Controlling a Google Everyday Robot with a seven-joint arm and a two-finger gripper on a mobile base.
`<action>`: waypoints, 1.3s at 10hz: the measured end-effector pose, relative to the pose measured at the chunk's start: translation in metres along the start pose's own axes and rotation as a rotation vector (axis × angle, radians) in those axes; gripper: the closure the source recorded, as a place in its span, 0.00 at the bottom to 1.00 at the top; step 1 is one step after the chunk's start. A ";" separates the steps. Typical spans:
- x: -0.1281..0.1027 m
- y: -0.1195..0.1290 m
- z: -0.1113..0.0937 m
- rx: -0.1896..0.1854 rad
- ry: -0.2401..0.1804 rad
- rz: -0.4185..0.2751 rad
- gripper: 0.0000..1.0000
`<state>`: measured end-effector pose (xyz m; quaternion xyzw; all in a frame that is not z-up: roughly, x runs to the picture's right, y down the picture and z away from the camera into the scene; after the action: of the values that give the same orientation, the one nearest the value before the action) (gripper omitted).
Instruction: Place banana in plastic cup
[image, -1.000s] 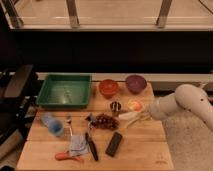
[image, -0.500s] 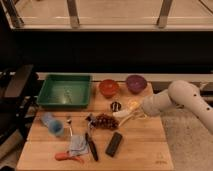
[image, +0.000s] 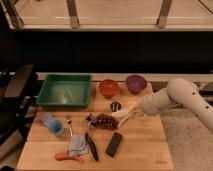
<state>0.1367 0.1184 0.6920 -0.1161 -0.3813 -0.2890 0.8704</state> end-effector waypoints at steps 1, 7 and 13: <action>-0.009 -0.009 0.005 -0.004 -0.013 -0.031 1.00; -0.099 -0.105 0.084 -0.007 -0.154 -0.249 1.00; -0.144 -0.145 0.129 -0.016 -0.256 -0.309 1.00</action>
<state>-0.1043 0.1156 0.6725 -0.0988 -0.4999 -0.4050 0.7591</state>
